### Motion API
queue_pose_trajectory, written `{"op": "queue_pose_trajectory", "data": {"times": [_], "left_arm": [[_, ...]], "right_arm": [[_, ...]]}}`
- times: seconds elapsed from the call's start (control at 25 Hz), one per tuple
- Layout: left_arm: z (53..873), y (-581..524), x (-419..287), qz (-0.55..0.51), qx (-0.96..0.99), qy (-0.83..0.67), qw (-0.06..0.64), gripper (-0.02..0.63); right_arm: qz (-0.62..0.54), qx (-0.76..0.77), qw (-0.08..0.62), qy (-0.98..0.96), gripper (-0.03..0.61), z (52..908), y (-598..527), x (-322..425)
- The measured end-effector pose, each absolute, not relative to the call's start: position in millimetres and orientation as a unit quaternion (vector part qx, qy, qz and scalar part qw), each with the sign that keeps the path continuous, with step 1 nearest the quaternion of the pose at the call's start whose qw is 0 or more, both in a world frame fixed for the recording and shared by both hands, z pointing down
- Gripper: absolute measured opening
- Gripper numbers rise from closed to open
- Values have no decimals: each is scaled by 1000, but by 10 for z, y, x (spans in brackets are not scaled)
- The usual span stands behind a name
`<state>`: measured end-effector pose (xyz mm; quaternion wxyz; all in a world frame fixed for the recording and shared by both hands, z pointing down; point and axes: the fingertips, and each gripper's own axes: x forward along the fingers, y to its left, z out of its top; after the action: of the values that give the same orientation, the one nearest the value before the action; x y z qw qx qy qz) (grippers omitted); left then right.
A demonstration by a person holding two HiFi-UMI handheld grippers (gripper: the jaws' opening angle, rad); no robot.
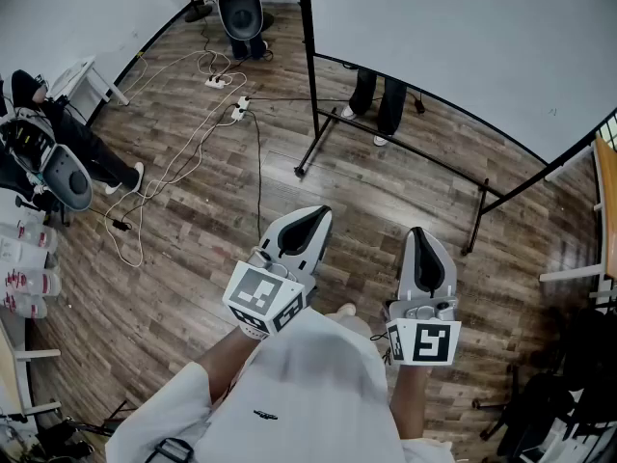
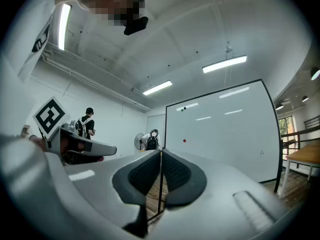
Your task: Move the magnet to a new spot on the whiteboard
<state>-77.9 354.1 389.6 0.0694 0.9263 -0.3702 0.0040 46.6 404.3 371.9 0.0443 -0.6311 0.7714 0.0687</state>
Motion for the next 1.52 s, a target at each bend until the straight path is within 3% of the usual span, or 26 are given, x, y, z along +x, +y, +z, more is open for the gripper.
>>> {"op": "queue_pose_trajectory", "data": {"times": [0.56,1.52], "left_arm": [[3810,3950,-1472,3,921,-384,70,6],[3853,3625,-815,3,908,-414,61,6]], "right_arm": [[60,-633,38,771,6,3634,4262,-89],[63,-603,54,794,6,3699,3831,594]]}}
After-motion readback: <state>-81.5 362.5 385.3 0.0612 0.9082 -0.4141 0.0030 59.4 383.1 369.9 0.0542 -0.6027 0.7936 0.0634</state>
